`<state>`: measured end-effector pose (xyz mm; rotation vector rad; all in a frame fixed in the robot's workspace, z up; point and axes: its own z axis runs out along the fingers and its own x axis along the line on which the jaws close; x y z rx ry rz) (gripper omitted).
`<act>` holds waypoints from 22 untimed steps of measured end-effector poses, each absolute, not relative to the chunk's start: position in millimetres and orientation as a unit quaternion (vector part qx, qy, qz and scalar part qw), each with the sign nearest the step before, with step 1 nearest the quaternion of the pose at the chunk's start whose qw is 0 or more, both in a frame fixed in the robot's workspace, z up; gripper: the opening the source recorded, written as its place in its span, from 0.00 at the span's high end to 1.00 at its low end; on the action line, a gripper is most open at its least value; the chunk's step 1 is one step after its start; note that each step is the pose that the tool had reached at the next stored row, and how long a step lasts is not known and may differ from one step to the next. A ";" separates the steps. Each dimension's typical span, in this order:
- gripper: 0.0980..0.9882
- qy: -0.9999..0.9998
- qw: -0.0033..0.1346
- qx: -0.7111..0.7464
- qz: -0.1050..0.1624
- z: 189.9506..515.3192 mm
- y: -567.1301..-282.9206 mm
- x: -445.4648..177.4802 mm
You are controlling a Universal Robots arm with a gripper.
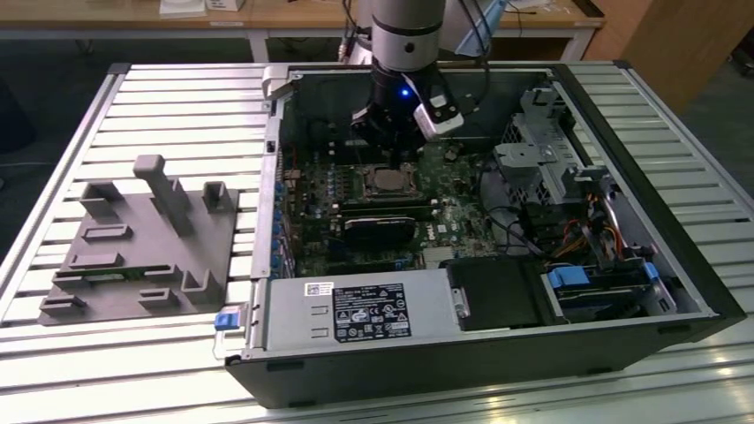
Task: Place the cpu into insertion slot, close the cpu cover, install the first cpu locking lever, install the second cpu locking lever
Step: 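Close the cpu cover, then install the first cpu locking lever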
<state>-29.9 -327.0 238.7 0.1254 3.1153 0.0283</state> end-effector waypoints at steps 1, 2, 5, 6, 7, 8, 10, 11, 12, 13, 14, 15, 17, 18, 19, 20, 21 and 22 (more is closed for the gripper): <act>0.99 0.999 0.012 0.040 0.009 240.7 -326.9 -29.9; 0.99 0.999 0.012 0.040 0.009 242.2 -327.0 -29.9; 0.99 0.999 0.012 0.040 0.009 242.9 -326.9 -29.8; 0.99 0.999 0.012 0.040 0.009 243.0 -326.9 -29.9; 0.99 0.999 0.012 0.040 0.009 243.4 -326.9 -29.9; 0.99 0.999 0.012 0.040 0.009 243.8 -327.0 -29.9; 0.99 0.999 0.012 0.040 0.009 243.9 -327.0 -29.9; 0.99 0.999 0.012 0.040 0.009 243.9 -327.0 -29.9; 0.99 0.999 0.012 0.040 0.009 243.9 -326.9 -29.9; 0.99 0.999 0.012 0.040 0.009 244.0 -327.0 -29.9; 0.99 0.999 0.012 0.040 0.009 244.0 -326.9 -29.9; 0.99 0.999 0.012 0.040 0.009 244.0 -326.9 -29.9; 0.99 0.999 0.012 0.040 0.009 244.1 -327.0 -29.9; 0.99 0.999 0.012 0.040 0.009 244.4 -327.0 -29.9; 0.99 0.999 0.012 0.040 0.009 245.2 -327.0 -29.9; 0.99 0.999 0.012 0.040 0.009 246.2 -327.0 -29.9; 0.99 0.999 0.012 0.040 0.009 247.7 -327.0 -29.9; 0.99 0.999 0.012 0.040 0.009 249.3 -327.0 -29.9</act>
